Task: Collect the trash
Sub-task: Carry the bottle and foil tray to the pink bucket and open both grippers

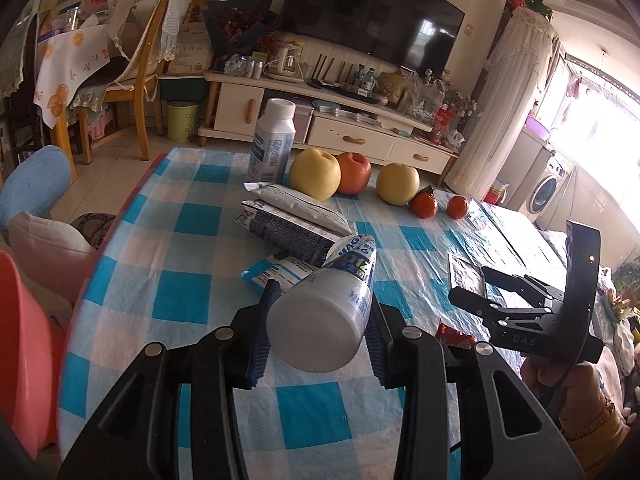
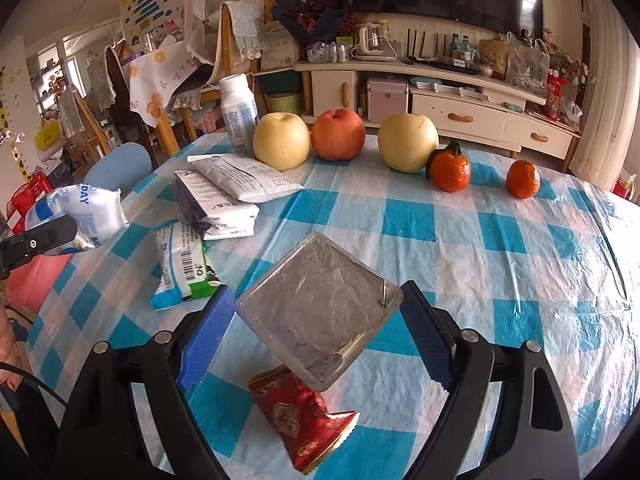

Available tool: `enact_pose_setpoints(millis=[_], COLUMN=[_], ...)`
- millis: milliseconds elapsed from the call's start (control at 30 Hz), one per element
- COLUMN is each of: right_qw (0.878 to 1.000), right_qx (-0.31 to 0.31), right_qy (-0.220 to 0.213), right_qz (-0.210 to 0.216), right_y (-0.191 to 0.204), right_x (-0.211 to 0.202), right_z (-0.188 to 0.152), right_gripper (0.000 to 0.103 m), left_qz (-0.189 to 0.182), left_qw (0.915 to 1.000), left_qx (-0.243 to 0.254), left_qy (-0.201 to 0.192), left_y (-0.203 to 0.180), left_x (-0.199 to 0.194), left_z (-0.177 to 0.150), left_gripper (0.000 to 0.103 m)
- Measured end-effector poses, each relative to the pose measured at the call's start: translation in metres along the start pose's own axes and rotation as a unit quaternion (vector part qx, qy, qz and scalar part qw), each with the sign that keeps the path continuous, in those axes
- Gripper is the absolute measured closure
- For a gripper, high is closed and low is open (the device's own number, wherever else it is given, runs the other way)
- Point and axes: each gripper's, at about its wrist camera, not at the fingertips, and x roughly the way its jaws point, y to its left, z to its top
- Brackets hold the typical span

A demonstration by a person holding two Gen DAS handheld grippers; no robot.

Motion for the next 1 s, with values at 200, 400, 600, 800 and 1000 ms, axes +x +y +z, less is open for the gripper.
enact_pose_setpoints(millis=[200,400,600,800,1000], right_qw=[0.999,0.996,0.985,0.966,0.943], right_qx=[-0.031,-0.07,-0.146,-0.214,-0.28], right_qy=[-0.007,-0.006,-0.012,-0.023,-0.023], right_qz=[0.023,0.055,0.096,0.14,0.177], right_y=[0.045,0.102,0.186,0.272,0.348], right_x=[-0.008,-0.006,-0.011,-0.012,0.002], right_z=[0.008,0.014,0.024,0.035,0.039], right_gripper=[0.019,0.019,0.019,0.019,0.019], left_qz=[0.012,0.024,0.053,0.105,0.166], left_qw=[0.9996,0.9981,0.9935,0.9819,0.9599], left_qx=[-0.024,-0.046,-0.084,-0.14,-0.208], left_qy=[-0.01,-0.033,-0.056,-0.074,-0.086], left_y=[0.023,0.048,0.086,0.15,0.219], left_x=[-0.017,-0.038,-0.065,-0.101,-0.136], left_z=[0.005,0.013,0.018,0.013,-0.003], left_gripper=[0.062,0.062,0.062,0.062,0.062])
